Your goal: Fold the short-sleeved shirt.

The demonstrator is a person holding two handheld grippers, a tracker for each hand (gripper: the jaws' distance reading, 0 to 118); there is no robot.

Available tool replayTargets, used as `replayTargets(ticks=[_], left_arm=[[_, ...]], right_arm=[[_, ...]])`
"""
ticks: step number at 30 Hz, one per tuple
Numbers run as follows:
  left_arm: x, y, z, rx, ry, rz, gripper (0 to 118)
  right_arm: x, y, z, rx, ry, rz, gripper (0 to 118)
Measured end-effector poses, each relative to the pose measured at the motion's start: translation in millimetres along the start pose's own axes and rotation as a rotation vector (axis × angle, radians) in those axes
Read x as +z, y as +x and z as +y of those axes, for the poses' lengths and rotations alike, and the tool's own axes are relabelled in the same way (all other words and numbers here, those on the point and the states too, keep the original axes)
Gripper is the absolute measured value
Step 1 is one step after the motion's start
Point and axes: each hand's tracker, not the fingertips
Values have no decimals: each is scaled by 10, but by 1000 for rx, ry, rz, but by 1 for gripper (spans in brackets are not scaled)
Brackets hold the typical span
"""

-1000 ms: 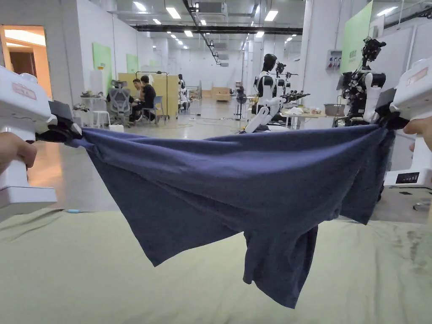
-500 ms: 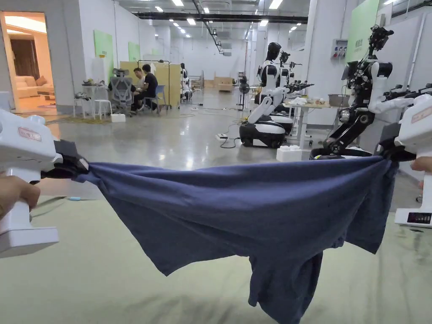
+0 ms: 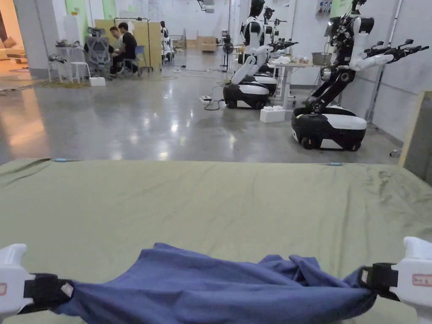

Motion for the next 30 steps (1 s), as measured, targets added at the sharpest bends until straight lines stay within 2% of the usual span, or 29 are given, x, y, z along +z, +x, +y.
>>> replayTargets(ticks=[1,4,8,9,10,11,12,13,14,15,16,18,19,21,23,24,25,26,27,29,30], left_arm=[[34,7,-178,-6,-29,19,5],[122,-61,-590,15,-73,-22,5],[-27,-221,-805,49,-122,13,5],[-74,-286,-803,98,-138,22,8],[-106,-348,-765,169,-156,-3,26],[-100,-431,-728,259,-139,-48,49],[-12,-514,-706,362,-88,-101,62],[81,-564,-674,476,-52,-167,73],[216,-558,-636,552,-5,-232,78],[331,-525,-609,570,28,-277,78],[502,-447,-595,561,80,-336,78],[812,-219,-624,481,144,-343,78],[998,-33,-661,389,200,-302,78],[1345,387,-817,148,315,-187,78],[1563,842,-1068,-85,368,-36,78],[1628,1019,-1201,-156,413,46,74],[1683,1178,-1346,-224,469,97,56],[1680,1288,-1462,-275,488,98,12],[1667,1368,-1582,-287,520,118,0],[1664,1488,-1733,-253,450,44,0],[1622,1267,-1776,-267,447,33,0]], right_arm=[[38,72,-164,-32,-13,2,6],[64,271,-500,-34,-80,-18,6],[-46,407,-667,-53,-112,-35,6],[-83,436,-658,-60,-117,-43,8],[-90,451,-646,-82,-114,-87,20],[-68,451,-636,-88,-124,-124,44],[-15,454,-598,-81,-134,-164,81],[84,437,-576,-77,-132,-182,91],[312,375,-611,-70,-45,-184,91],[501,309,-648,-79,29,-189,91],[716,234,-702,-97,79,-152,91],[1087,47,-888,-124,179,-30,91],[1328,-98,-1055,-114,225,25,91],[1574,-299,-1288,-47,307,36,91],[1779,-510,-1600,14,393,18,88],[1856,-578,-1696,73,411,30,78],[1925,-662,-1793,120,443,14,47],[1964,-750,-1884,153,462,-91,4],[2031,-780,-1963,143,481,-118,3],[2055,-724,-1947,158,388,-14,3],[2023,-743,-1939,151,401,-42,3]])
